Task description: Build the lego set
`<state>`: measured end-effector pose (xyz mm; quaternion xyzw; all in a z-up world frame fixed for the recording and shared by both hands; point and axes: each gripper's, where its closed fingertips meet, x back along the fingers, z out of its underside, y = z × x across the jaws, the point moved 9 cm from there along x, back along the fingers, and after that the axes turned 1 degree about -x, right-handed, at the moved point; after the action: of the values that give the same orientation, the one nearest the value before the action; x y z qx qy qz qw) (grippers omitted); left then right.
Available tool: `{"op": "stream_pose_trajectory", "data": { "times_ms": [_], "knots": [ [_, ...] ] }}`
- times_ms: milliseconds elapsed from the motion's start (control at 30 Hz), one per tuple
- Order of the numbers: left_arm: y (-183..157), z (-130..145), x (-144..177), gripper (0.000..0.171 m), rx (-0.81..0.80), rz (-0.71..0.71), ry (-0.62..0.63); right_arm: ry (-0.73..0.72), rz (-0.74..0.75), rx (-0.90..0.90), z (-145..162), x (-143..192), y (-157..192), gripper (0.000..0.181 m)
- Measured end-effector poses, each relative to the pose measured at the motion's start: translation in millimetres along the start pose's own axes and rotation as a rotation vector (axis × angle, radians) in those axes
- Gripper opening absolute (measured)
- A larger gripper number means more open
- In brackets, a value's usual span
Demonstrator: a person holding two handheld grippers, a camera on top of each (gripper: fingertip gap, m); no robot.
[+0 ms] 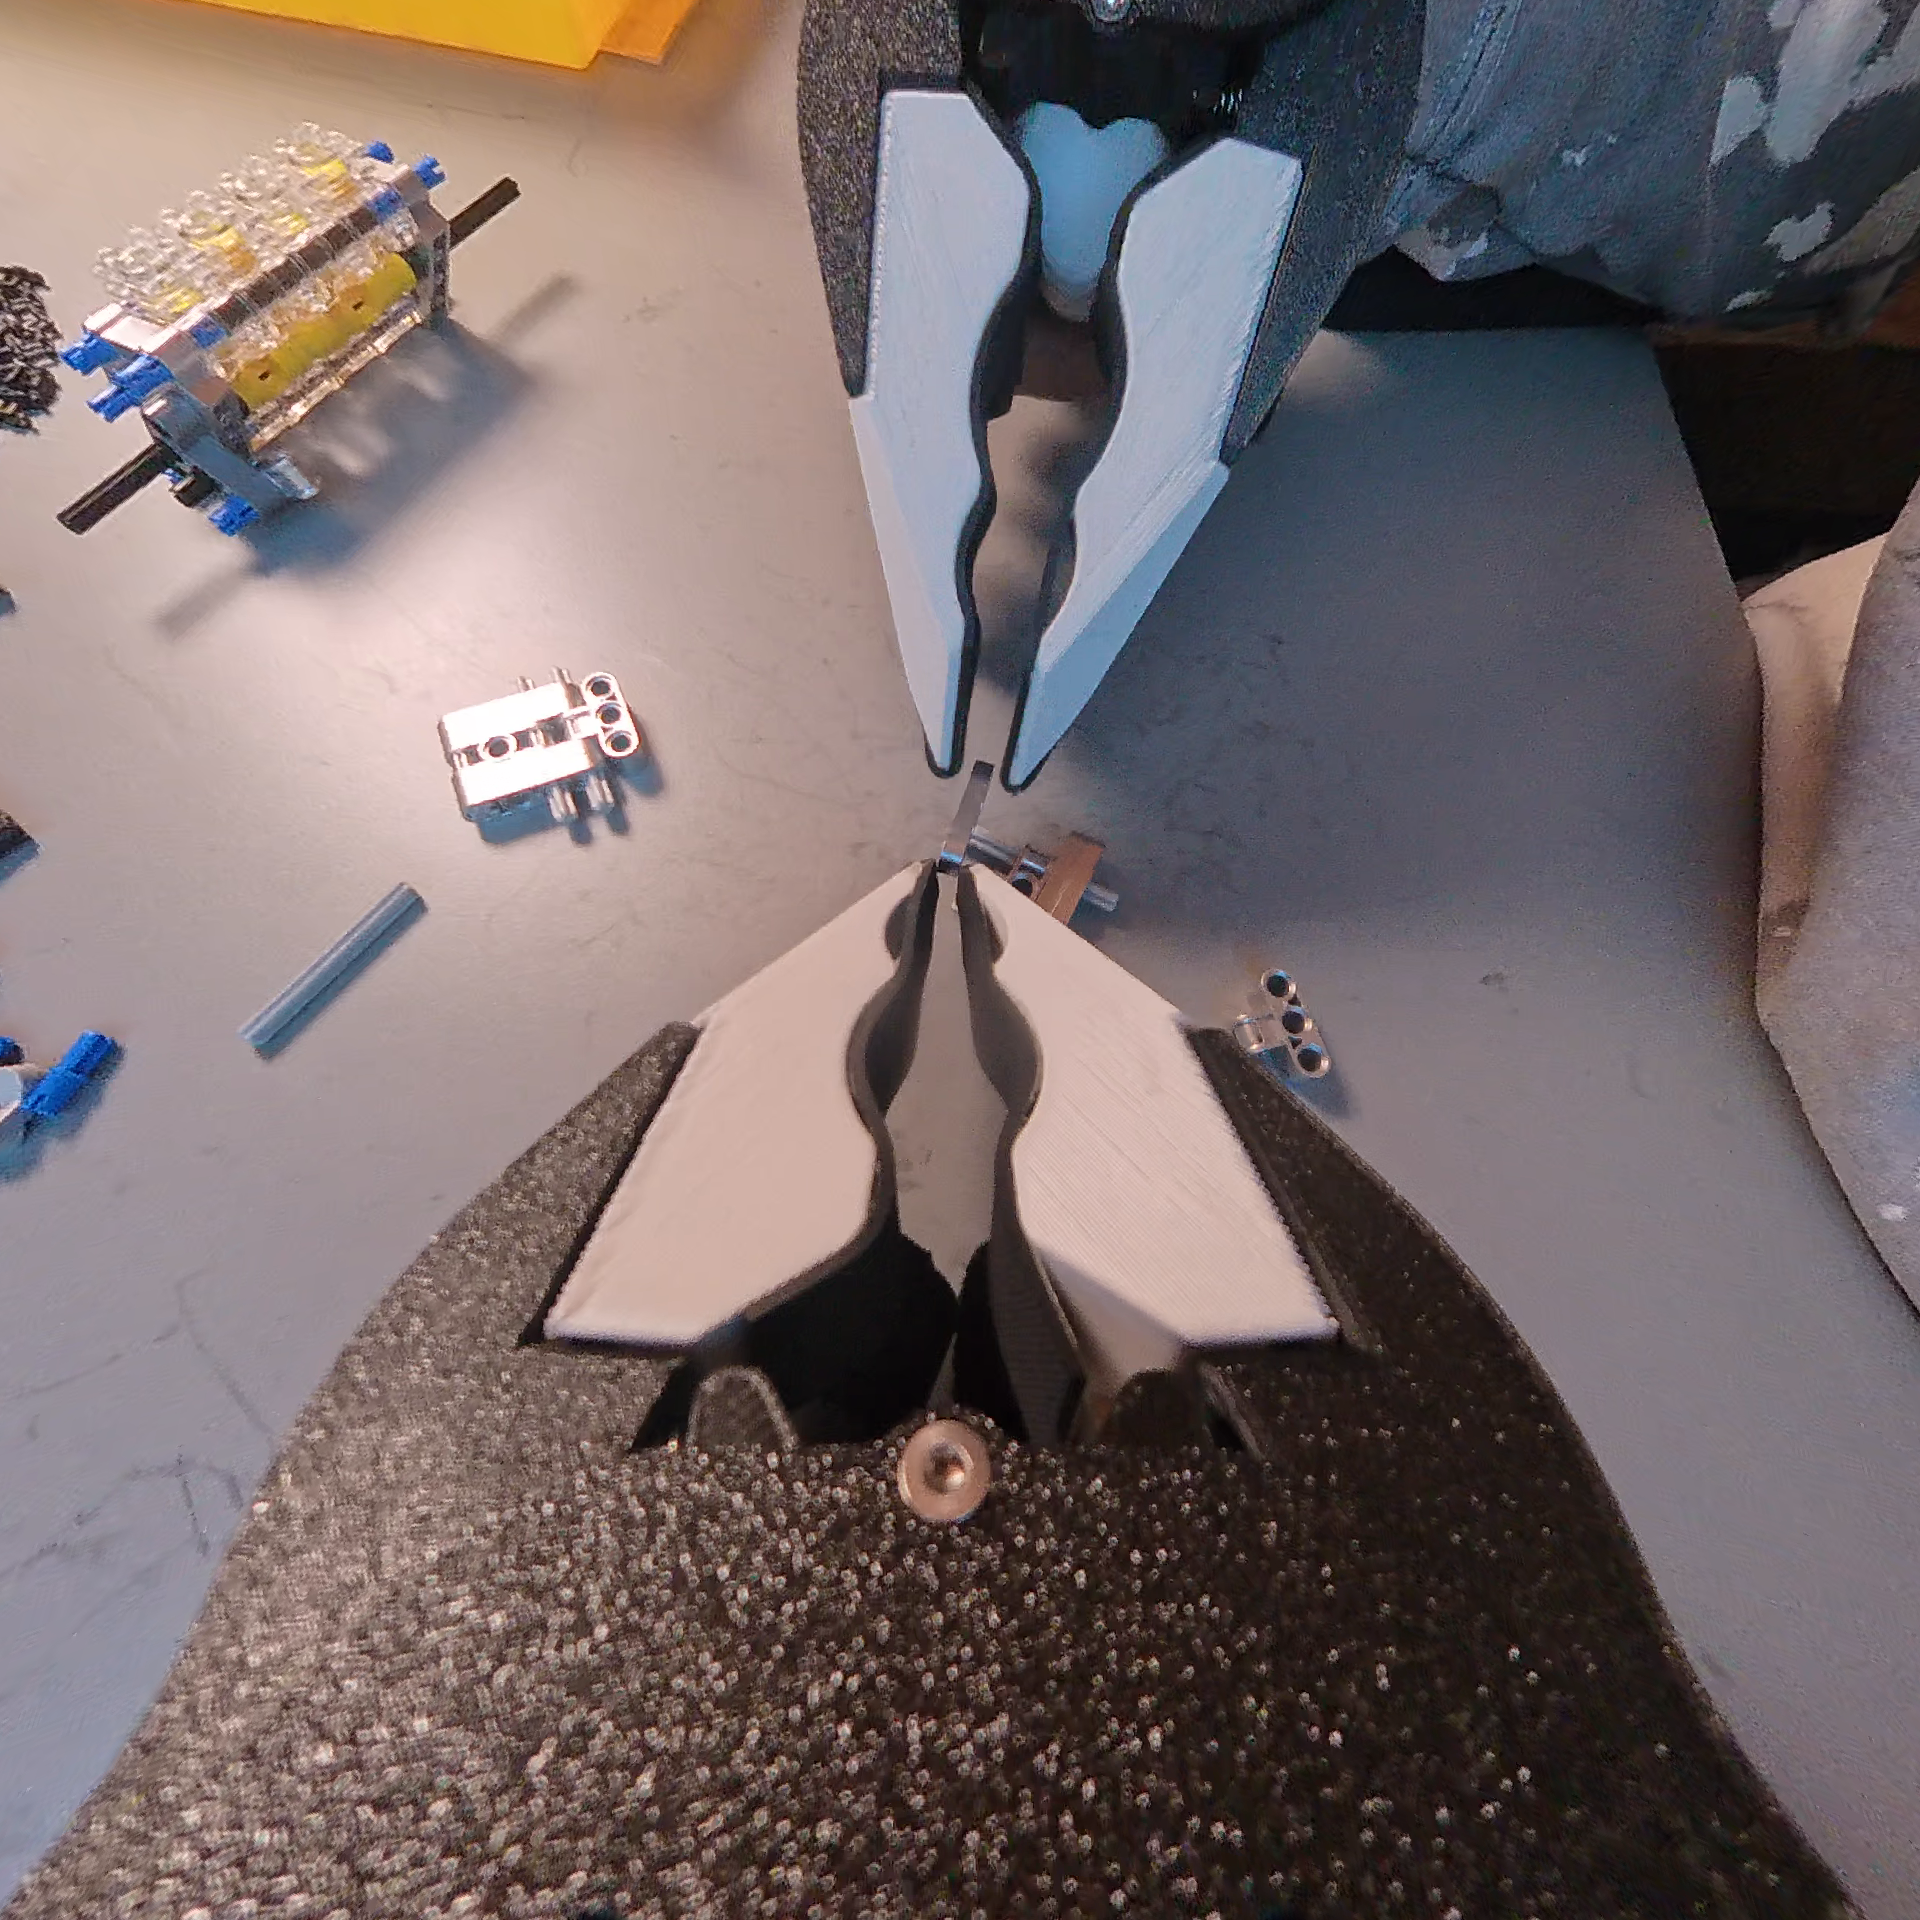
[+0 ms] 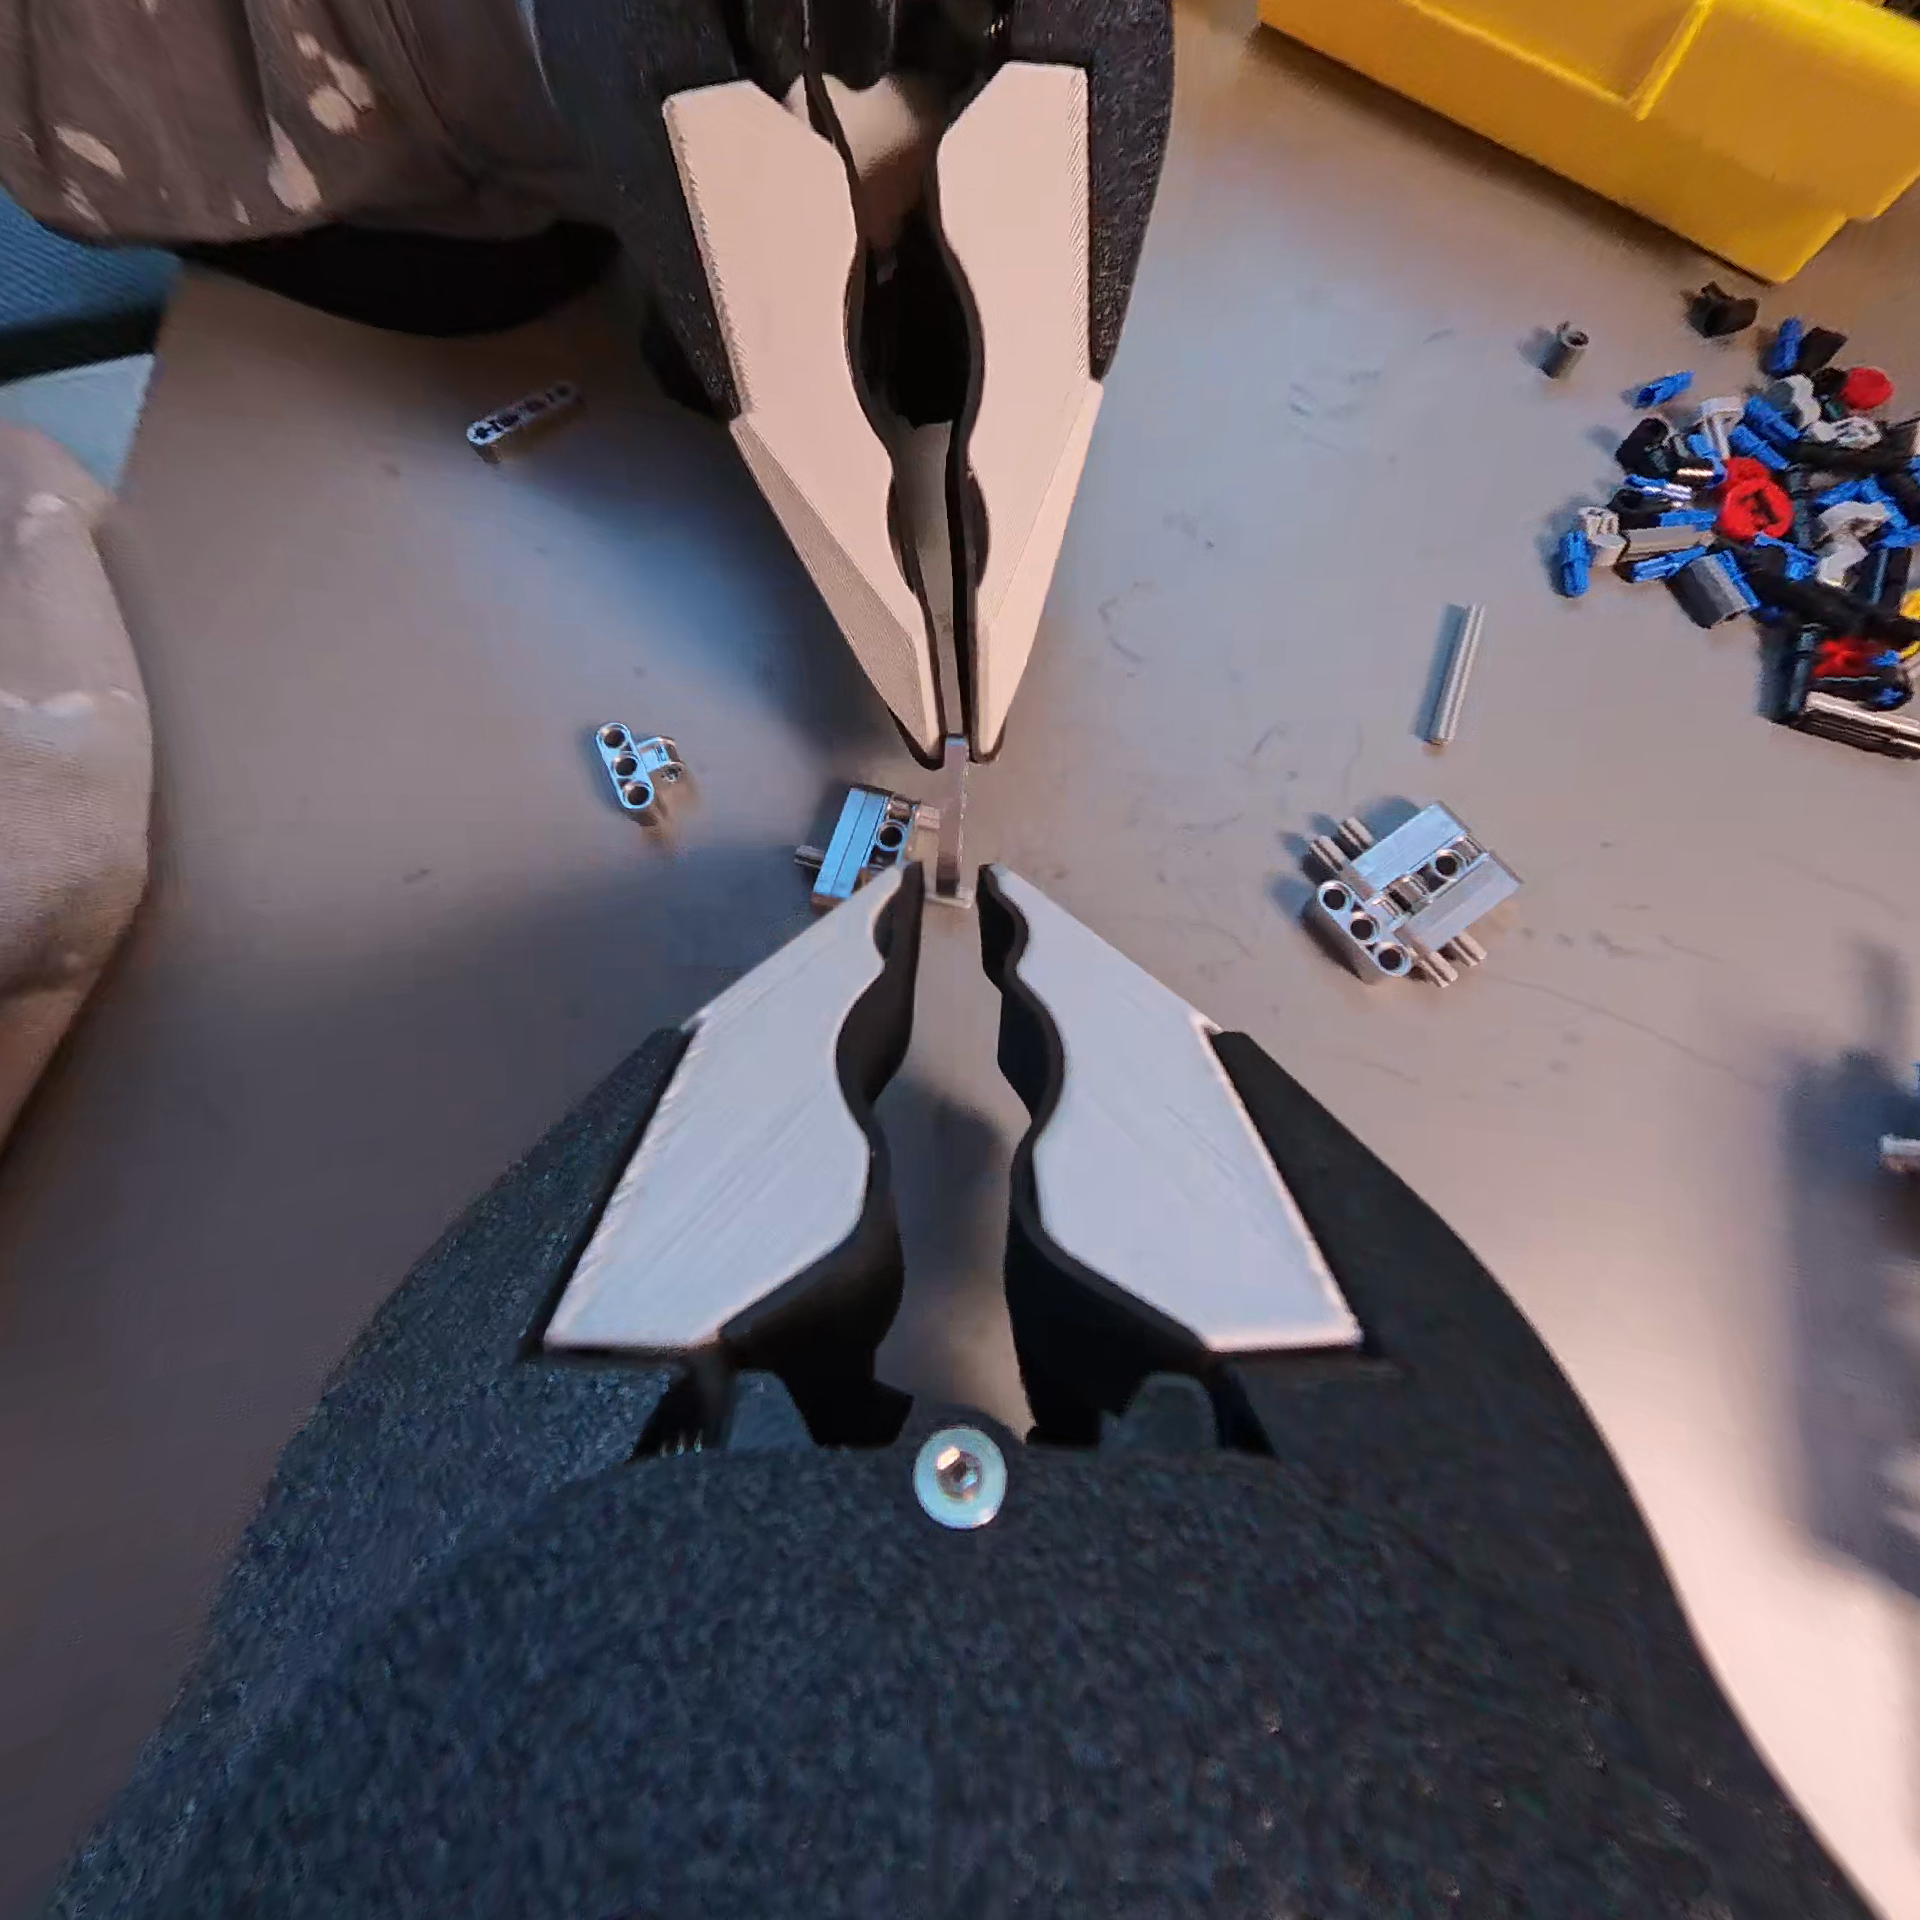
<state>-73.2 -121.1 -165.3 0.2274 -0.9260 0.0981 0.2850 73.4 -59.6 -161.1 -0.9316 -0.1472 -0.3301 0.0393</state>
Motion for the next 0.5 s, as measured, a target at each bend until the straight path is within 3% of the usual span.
{"op": "stream_pose_trajectory", "data": {
  "times_ms": [333,500],
  "knots": [
    [7.3,4.5,-12.3,0.003,-0.013,-0.049,0.097,0.099,0.051,-0.027,4.7,-8.2,-3.7,0.003],
    [5.8,4.3,-2.8,0.018,0.005,0.007,0.046,0.11,0.046,-0.053,5.4,-8.1,-3.2,0.002]
  ]
}}
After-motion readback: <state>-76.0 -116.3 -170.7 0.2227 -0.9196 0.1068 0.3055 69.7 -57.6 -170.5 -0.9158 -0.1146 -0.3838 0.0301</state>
